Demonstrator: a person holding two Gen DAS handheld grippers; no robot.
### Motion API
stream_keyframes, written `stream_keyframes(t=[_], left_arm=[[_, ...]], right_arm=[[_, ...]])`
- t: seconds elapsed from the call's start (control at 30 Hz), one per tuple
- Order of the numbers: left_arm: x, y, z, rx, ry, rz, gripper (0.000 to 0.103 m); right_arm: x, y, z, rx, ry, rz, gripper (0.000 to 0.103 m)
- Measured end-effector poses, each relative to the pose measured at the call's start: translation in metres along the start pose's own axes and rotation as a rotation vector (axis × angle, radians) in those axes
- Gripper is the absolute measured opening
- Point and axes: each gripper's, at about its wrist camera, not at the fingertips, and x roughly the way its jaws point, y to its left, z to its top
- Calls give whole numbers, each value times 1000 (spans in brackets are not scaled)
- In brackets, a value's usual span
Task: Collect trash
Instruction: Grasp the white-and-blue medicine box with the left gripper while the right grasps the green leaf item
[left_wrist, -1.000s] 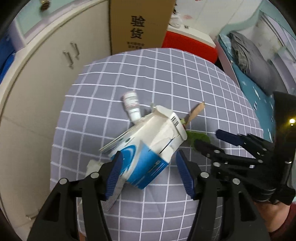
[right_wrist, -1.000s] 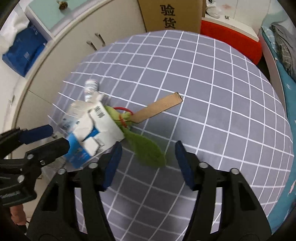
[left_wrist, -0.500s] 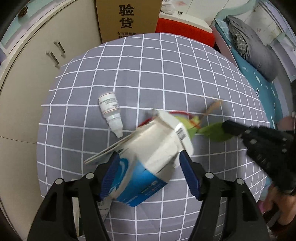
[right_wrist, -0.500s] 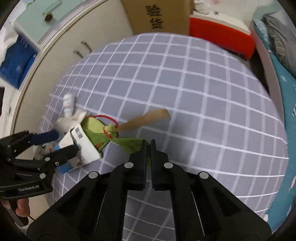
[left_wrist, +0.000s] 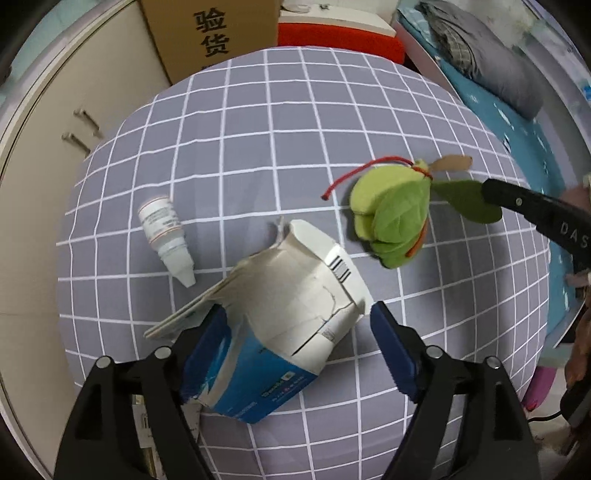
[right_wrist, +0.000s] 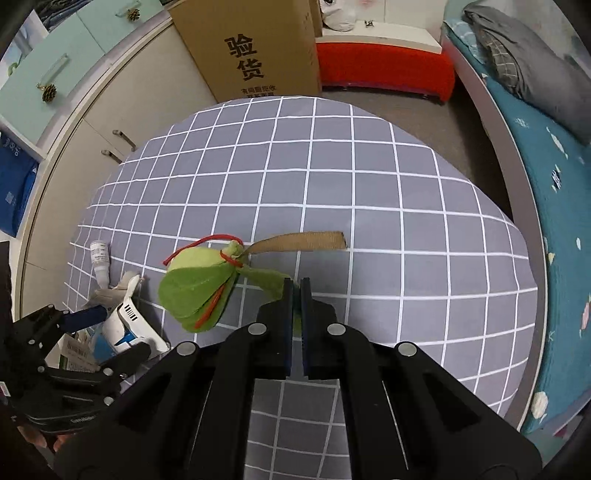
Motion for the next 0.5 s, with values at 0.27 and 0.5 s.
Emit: stream_keyframes(t=[0.27, 0.5], left_arm=[[18, -44, 1, 117, 19, 100, 86], [19, -56, -10, 136, -7, 160, 66]], right_arm=[[7, 23, -20, -16, 39, 75, 4], [2, 30, -30, -27, 44, 120, 4]])
